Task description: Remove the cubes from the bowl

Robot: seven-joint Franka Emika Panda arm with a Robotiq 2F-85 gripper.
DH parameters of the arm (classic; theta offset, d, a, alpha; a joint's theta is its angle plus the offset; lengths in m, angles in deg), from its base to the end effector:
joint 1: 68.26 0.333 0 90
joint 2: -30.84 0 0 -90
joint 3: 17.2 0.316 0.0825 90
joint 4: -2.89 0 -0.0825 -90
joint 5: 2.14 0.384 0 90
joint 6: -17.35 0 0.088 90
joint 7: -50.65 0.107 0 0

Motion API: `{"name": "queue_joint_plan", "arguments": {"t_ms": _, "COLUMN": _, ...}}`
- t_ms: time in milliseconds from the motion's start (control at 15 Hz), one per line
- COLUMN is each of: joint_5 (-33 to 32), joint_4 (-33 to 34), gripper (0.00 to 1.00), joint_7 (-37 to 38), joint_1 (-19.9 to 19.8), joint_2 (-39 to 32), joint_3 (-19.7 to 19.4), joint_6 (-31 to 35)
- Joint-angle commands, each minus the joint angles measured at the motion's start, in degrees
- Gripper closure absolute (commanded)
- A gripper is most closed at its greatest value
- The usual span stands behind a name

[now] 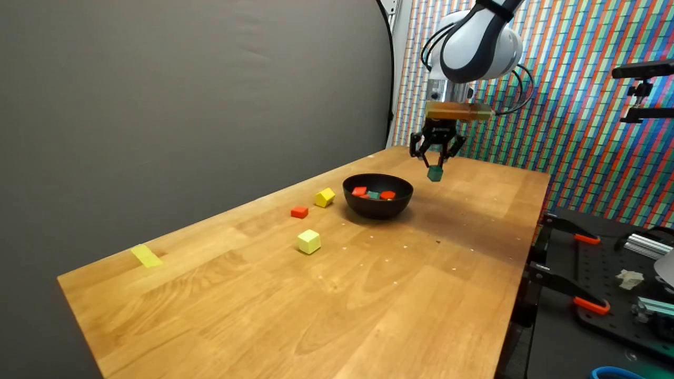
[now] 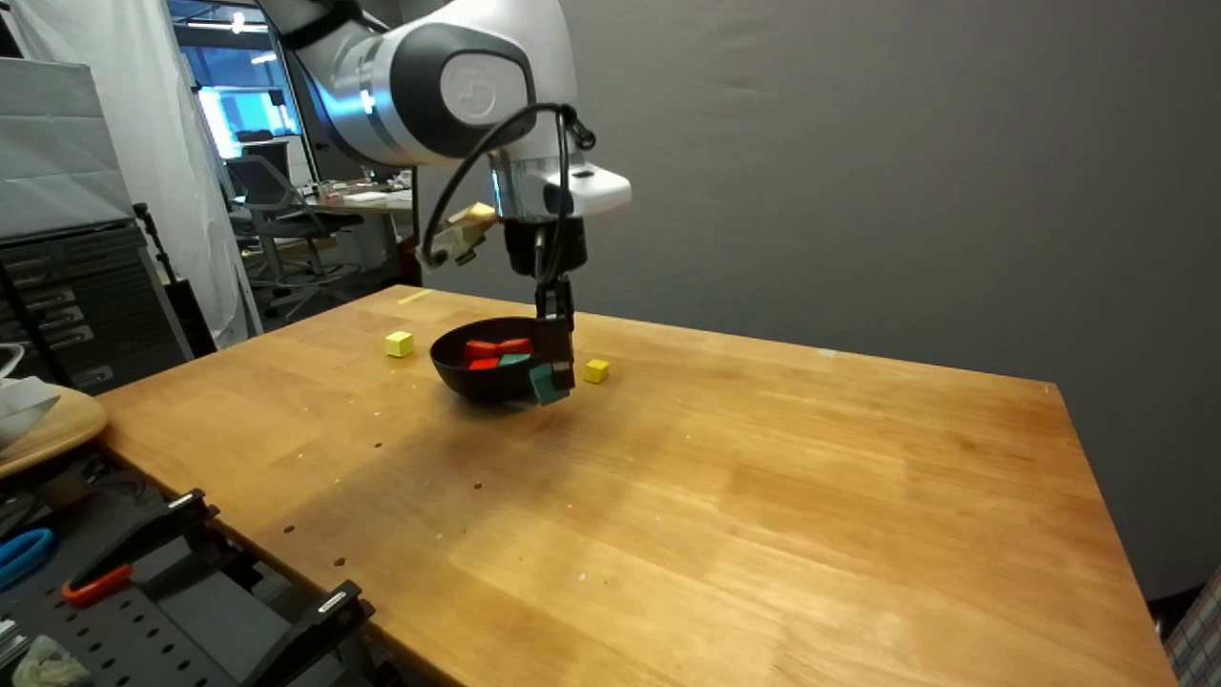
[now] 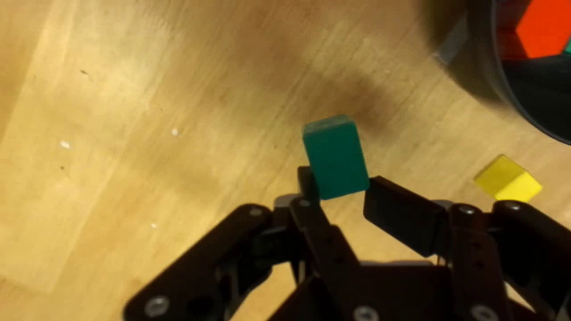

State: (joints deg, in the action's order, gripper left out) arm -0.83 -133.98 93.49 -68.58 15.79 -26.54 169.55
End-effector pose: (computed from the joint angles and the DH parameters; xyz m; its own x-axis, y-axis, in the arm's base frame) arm 0.4966 -0.0875 0.2120 0.5971 -0.8016 0.0279 -0.8021 -0.5969 0.0169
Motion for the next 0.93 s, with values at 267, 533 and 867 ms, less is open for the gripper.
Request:
{"name": "queue_joint_plan", "arguments": {"t_ms": 267, "joint_5": 1.2, "joint_4": -0.7, "gripper": 0.27, "joint_7": 3.6, "joint_1": 1.8, "joint_2": -2.5, "joint_3": -1.4, "joint_6": 2.0}}
{"name": "queue_joint_plan", "arguments": {"t_ms": 533, "joint_5": 2.5, "joint_4": -3.1, "gripper": 0.01, "joint_7": 1.2, "joint_1": 2.1, "joint_2": 5.7, "joint_3": 1.1, "joint_6": 3.7}}
{"name": "queue_joint_plan", "arguments": {"t_ms": 867, "joint_5": 8.9, "joint_4": 1.2, "gripper": 0.0, "joint_7": -4.9, "joint_1": 3.0, "joint_2": 7.9, "joint_3": 8.4, "joint_6": 1.6}}
